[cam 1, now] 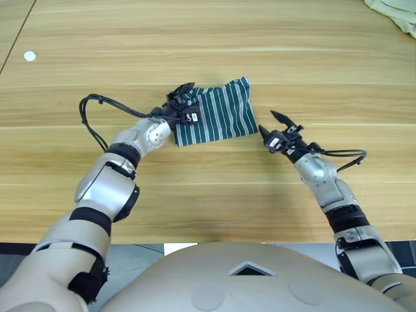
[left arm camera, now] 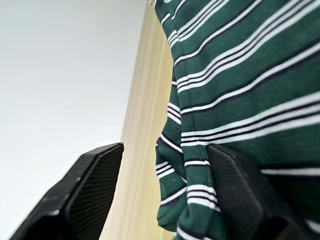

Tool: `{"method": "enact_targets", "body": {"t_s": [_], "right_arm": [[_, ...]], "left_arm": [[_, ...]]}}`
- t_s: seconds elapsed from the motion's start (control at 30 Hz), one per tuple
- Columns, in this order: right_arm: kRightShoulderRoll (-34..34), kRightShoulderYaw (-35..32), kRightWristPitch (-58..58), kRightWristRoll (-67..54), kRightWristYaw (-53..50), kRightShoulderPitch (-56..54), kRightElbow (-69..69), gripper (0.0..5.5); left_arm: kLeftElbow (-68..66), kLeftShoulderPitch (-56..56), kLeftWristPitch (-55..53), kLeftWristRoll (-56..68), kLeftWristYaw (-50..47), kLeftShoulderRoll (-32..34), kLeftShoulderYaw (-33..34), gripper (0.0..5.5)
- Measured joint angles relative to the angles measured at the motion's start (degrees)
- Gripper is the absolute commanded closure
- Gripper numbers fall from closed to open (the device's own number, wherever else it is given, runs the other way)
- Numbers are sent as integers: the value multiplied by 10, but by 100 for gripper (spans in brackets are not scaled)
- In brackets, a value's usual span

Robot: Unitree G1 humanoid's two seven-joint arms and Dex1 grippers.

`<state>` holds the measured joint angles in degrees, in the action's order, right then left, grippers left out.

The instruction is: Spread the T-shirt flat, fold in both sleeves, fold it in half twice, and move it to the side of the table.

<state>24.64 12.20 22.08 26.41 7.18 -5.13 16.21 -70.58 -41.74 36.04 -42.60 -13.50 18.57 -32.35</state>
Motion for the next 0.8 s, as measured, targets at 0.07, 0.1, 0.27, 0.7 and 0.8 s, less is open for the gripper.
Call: {"method": "enact_targets", "body": {"t_s": [0.07,0.1,0.27,0.7,0.8], "right_arm": [[-26,-6,9,-34,-2,-23,-30,285],[-40,-5,10,-51,3,-36,-36,285],[-109,40,12,-87,49,-98,8,285],[-241,-19,-70,-195,159,-359,505,285],[-242,-85,-133,-255,181,-394,551,285]], "left_arm": [[8,1,-1,0,-23,2,1,238],[20,3,1,1,-36,7,4,238],[125,18,22,25,-90,53,59,238],[108,27,23,134,-172,79,183,238],[115,49,43,159,-172,79,206,238]]}}
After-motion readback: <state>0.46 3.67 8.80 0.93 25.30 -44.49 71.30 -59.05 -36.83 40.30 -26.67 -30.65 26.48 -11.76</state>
